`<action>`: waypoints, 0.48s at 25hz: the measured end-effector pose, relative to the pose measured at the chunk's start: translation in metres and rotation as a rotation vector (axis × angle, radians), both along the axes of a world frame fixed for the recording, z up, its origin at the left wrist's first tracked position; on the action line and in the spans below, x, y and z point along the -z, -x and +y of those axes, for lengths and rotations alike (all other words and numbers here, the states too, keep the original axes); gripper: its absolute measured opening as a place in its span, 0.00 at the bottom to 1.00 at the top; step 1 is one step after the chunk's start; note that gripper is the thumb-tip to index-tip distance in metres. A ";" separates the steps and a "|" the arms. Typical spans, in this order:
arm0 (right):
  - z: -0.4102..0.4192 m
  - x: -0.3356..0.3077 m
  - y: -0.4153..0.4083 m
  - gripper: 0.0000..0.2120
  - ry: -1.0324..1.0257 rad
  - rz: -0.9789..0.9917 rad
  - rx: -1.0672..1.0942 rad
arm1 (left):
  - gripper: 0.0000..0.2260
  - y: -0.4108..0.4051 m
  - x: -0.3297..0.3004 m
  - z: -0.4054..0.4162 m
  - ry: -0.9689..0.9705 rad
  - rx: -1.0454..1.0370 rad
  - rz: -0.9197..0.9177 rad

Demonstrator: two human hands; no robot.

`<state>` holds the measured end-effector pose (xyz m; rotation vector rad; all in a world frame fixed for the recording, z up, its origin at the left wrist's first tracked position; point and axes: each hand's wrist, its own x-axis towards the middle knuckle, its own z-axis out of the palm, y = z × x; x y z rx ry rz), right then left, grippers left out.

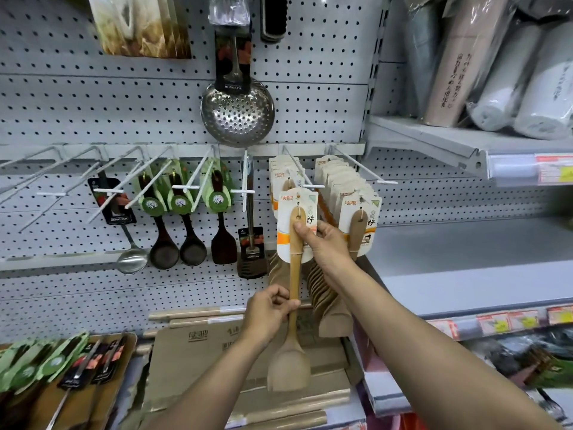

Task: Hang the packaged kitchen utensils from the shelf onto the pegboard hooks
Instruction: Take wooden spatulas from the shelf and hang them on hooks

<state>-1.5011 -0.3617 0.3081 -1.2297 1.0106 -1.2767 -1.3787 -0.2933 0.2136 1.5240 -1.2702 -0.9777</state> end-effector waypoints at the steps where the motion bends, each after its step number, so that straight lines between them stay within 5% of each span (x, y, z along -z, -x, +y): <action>1: -0.009 -0.001 -0.005 0.09 -0.001 0.032 0.014 | 0.07 -0.002 -0.002 -0.010 -0.001 -0.006 -0.012; 12: -0.080 -0.011 -0.028 0.05 -0.048 0.163 0.098 | 0.09 -0.021 0.002 -0.112 -0.021 -0.007 -0.059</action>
